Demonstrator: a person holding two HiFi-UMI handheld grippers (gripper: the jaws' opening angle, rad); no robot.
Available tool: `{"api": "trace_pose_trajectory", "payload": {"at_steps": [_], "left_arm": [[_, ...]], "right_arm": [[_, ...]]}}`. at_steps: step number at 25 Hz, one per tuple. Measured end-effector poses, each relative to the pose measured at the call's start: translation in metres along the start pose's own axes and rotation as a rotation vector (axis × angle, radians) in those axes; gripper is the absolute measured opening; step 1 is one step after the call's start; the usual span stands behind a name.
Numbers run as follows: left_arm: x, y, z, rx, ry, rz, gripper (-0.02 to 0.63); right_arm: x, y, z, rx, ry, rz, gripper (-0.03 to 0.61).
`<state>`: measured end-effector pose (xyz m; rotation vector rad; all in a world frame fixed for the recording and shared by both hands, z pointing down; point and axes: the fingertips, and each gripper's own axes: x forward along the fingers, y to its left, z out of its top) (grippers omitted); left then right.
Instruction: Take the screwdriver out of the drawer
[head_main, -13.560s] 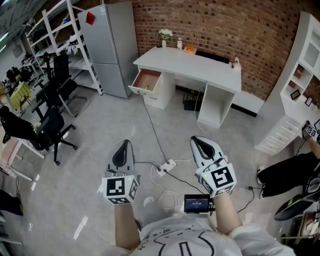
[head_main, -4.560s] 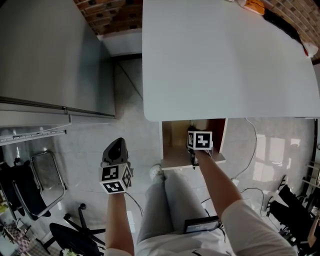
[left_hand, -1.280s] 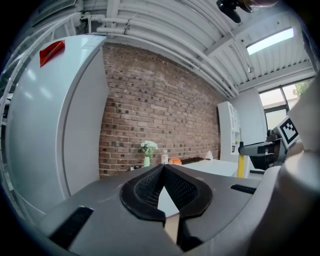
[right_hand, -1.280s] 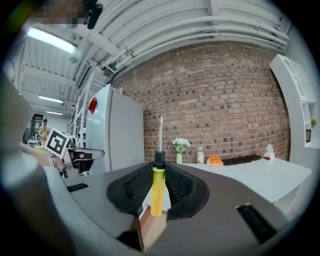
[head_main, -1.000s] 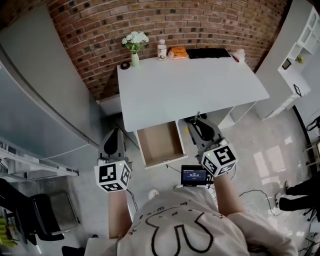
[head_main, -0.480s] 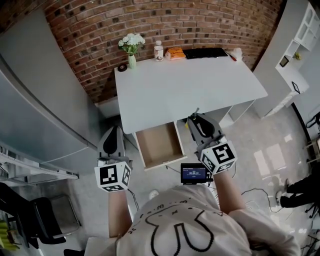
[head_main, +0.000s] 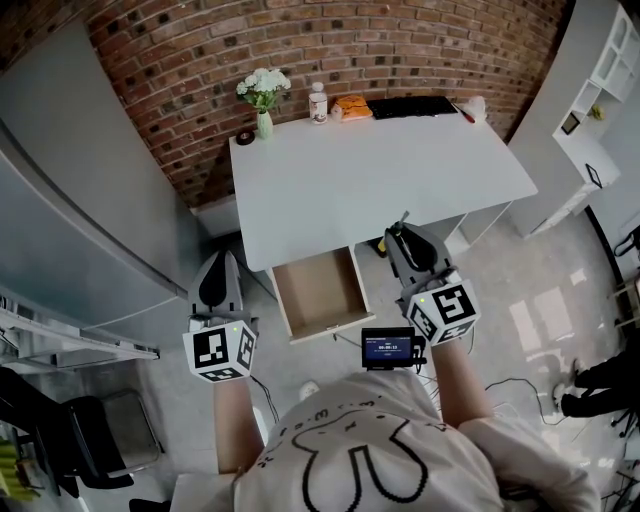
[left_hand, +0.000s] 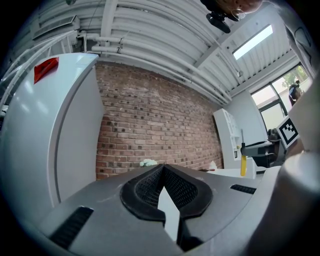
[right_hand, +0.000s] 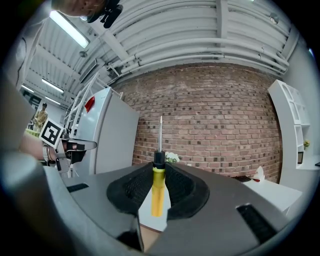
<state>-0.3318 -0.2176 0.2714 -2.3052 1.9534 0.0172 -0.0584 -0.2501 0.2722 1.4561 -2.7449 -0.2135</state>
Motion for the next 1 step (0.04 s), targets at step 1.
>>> {"api": "trace_pose_trajectory", "payload": {"at_steps": [1], "left_arm": [[0.0008, 0.0007, -0.0004, -0.001, 0.0, 0.003, 0.012]], "right_arm": [[0.0004, -0.0005, -0.0001, -0.001, -0.001, -0.001, 0.077]]}}
